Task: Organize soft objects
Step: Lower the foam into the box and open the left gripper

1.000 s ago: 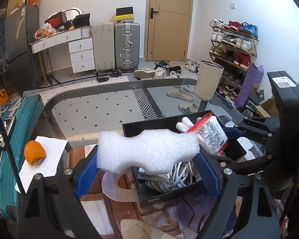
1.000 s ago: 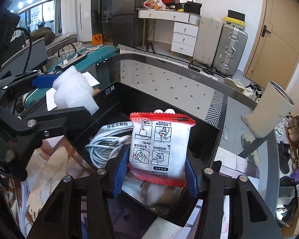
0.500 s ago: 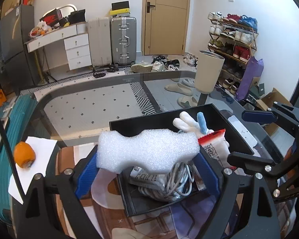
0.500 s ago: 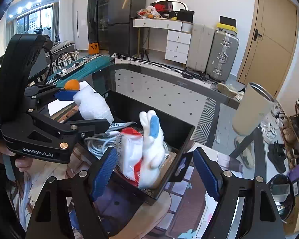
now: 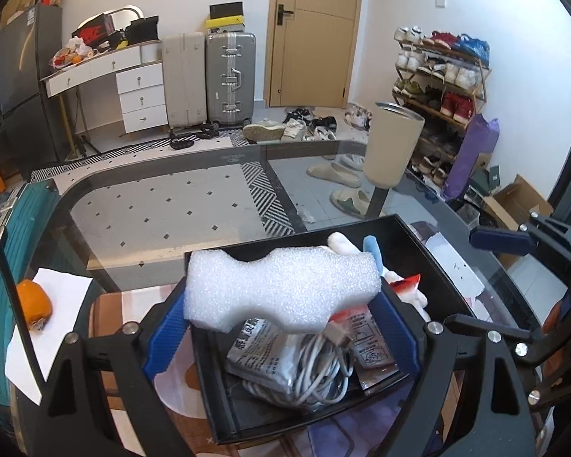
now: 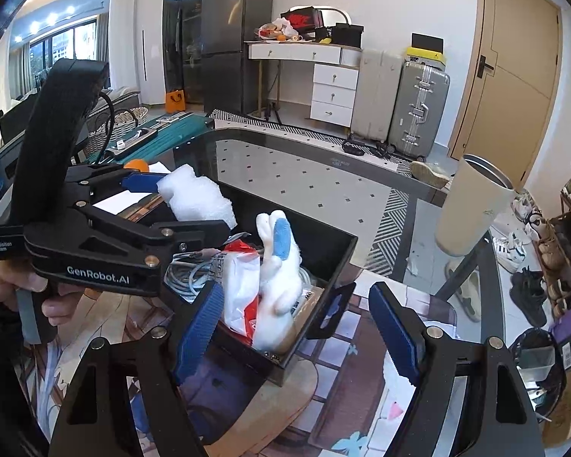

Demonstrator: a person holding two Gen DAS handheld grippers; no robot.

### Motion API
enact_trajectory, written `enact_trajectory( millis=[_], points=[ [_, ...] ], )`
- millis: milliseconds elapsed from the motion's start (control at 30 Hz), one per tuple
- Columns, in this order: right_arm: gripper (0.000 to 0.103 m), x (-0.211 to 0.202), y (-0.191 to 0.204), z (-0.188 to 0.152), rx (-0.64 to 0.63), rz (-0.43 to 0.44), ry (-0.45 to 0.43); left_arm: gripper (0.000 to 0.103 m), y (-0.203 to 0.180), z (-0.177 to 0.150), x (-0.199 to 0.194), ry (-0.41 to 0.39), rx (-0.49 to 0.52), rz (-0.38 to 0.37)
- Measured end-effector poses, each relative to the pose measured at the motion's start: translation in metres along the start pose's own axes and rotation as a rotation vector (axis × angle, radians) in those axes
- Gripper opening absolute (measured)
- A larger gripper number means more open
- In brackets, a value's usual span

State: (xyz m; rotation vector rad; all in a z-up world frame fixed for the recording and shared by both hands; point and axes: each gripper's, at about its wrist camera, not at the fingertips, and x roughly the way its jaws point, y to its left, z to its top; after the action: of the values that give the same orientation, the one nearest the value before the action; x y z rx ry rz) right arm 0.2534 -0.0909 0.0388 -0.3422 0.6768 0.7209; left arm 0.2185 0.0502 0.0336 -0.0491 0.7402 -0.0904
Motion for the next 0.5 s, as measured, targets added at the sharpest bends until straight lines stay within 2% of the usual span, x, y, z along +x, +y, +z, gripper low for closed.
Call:
enact_trajectory(
  millis=[333, 367, 400, 500],
  points=[
    [0.08, -0.011, -0.002, -0.001, 0.014, -0.008, -0.022, 0.092, -0.004, -0.007, -0.001, 0.022, 0.013, 0.008],
    [0.08, -0.012, -0.002, -0.001, 0.018, -0.011, -0.024, 0.093, -0.005, -0.008, -0.004, 0.019, 0.016, 0.011],
    [0.08, -0.014, -0.002, -0.002, 0.023, -0.014, -0.027, 0.102, -0.005, -0.009, -0.008, 0.01, 0.01, 0.013],
    [0.08, -0.018, -0.003, -0.004, 0.038, -0.02, -0.029, 0.103, -0.006, -0.01, -0.012, -0.006, 0.003, 0.056]
  ],
)
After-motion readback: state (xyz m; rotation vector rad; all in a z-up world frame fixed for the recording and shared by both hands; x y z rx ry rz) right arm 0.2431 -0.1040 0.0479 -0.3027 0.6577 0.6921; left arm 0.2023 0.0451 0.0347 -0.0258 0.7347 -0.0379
